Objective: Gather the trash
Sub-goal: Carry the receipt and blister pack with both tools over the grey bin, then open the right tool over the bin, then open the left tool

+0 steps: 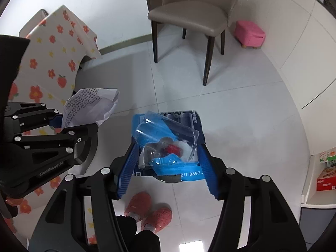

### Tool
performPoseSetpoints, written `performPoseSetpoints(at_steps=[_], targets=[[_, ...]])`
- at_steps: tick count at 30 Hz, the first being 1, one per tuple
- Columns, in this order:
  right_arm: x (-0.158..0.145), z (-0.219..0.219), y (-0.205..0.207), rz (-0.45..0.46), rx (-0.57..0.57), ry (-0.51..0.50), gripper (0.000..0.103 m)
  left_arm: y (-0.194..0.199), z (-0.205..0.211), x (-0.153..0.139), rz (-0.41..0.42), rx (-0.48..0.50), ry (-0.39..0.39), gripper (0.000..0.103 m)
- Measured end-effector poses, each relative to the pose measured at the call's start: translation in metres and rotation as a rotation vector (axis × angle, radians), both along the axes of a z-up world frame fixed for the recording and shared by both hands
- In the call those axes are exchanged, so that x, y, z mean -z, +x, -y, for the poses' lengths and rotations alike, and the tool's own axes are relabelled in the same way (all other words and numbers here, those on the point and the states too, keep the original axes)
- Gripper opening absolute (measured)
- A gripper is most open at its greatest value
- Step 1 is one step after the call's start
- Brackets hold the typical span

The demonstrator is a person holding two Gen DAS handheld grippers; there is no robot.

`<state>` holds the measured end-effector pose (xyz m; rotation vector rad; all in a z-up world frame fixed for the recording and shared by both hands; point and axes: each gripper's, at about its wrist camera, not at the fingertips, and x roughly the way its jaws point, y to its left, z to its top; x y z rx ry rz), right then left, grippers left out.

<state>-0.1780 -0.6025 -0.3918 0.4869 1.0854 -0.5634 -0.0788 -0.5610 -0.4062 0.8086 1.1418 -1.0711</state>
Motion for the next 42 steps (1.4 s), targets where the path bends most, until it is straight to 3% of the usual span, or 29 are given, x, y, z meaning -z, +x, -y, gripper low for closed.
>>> performPoseSetpoints(at_steps=[14,22,25,27,29,36,42], targets=[[0.026,0.017,-0.011,-0.034,0.075,0.018,0.063,-0.005,0.015,0.033,-0.043,0.089,0.026,0.025],[0.048,0.023,-0.029,-0.047,0.141,0.027,0.063,-0.022,0.037,0.081,-0.09,0.111,0.06,0.026],[0.052,0.023,-0.035,-0.044,0.162,0.031,0.063,-0.028,0.041,0.088,-0.112,0.131,0.06,0.029],[0.055,0.024,-0.041,-0.048,0.172,0.028,0.063,-0.029,0.043,0.092,-0.121,0.14,0.063,0.037],[0.056,0.025,-0.046,-0.051,0.182,0.026,0.063,-0.033,0.045,0.095,-0.095,0.152,0.063,0.053],[0.045,0.024,-0.055,-0.055,0.204,0.018,0.063,-0.04,0.048,0.087,-0.069,0.16,0.073,0.058],[0.006,0.018,-0.052,-0.042,0.176,0.001,0.063,-0.033,0.033,0.04,-0.054,0.121,0.055,0.058]])
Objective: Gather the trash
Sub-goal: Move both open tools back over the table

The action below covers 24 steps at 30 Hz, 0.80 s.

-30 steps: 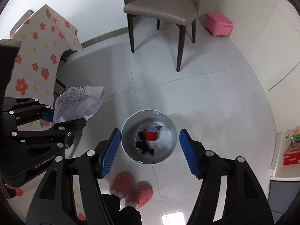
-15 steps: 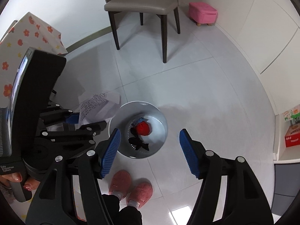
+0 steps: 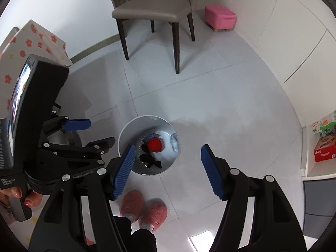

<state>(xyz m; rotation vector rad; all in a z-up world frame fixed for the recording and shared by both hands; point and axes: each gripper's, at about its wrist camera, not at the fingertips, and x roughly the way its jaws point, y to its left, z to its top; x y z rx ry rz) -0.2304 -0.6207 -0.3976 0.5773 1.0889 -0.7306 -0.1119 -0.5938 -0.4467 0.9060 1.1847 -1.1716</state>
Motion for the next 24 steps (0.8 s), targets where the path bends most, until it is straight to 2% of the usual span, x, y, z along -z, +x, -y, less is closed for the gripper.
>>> performPoseSetpoints(at_steps=[7,11,17,24], targets=[[-0.081,-0.026,0.024,0.049,-0.127,-0.027,0.063,0.023,-0.048,-0.092,0.045,-0.091,-0.046,0.058],[-0.119,-0.052,0.049,0.104,-0.246,-0.014,0.063,0.047,-0.09,-0.146,0.109,-0.202,-0.073,0.063],[-0.171,-0.106,0.11,0.181,-0.499,-0.037,0.063,0.092,-0.177,-0.217,0.199,-0.449,-0.13,0.063],[-0.211,-0.186,0.191,0.252,-0.783,-0.088,0.063,0.147,-0.302,-0.257,0.262,-0.787,-0.146,0.064]])
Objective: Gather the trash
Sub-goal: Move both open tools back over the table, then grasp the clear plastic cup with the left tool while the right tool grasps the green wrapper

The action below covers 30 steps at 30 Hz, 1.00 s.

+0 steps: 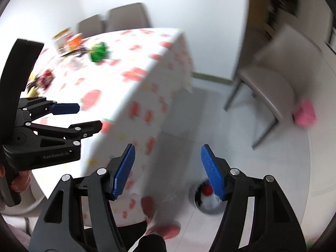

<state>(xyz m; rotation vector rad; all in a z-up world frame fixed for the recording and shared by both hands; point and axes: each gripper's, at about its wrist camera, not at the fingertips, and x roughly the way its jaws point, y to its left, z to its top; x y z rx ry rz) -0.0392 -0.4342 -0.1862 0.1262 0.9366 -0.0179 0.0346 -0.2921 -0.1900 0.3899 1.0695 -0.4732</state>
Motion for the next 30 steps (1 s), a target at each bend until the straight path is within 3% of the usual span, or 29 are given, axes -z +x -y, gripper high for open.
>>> performPoseSetpoints(at_steps=[7,10,19,22,30], targets=[[-0.023,-0.091,0.078,0.026,-0.156,-0.012,0.063,0.059,-0.119,-0.017,0.05,-0.243,-0.002,0.064],[-0.034,-0.13,0.118,0.053,-0.177,-0.048,0.072,0.095,-0.153,-0.019,0.065,-0.286,-0.01,0.065],[-0.042,-0.196,0.234,0.064,-0.168,-0.081,0.073,0.203,-0.207,-0.025,0.112,-0.243,-0.03,0.065],[-0.038,-0.204,0.266,0.06,-0.16,-0.108,0.08,0.229,-0.209,-0.021,0.117,-0.216,-0.029,0.065],[-0.006,-0.209,0.345,0.002,-0.171,-0.136,0.082,0.28,-0.205,0.014,0.08,-0.181,-0.032,0.065]])
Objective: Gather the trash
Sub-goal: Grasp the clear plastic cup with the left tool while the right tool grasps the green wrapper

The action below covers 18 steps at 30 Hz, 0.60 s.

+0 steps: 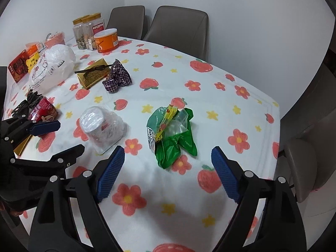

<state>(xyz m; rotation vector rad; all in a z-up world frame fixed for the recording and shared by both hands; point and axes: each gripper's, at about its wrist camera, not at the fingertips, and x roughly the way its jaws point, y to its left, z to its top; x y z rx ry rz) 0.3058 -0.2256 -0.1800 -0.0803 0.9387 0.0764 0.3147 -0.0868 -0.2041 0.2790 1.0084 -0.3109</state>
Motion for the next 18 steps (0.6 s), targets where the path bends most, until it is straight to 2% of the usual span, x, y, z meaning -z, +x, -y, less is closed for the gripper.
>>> performPoseSetpoints(at_steps=[7,14,16,17,18], targets=[[0.033,-0.005,0.04,-0.056,-0.035,-0.012,0.082,0.027,0.007,0.027,-0.029,0.023,0.013,0.065],[0.059,-0.004,0.055,-0.107,-0.037,-0.022,0.081,0.048,0.017,0.054,-0.063,0.043,0.032,0.065],[0.06,-0.003,0.055,-0.111,-0.036,-0.019,0.069,0.05,0.018,0.055,-0.053,0.049,0.029,0.062],[0.061,-0.002,0.054,-0.118,-0.04,-0.013,0.061,0.05,0.019,0.054,-0.051,0.051,0.028,0.052],[0.059,-0.003,0.052,-0.116,-0.044,-0.012,0.055,0.05,0.02,0.053,-0.052,0.054,0.023,0.049]])
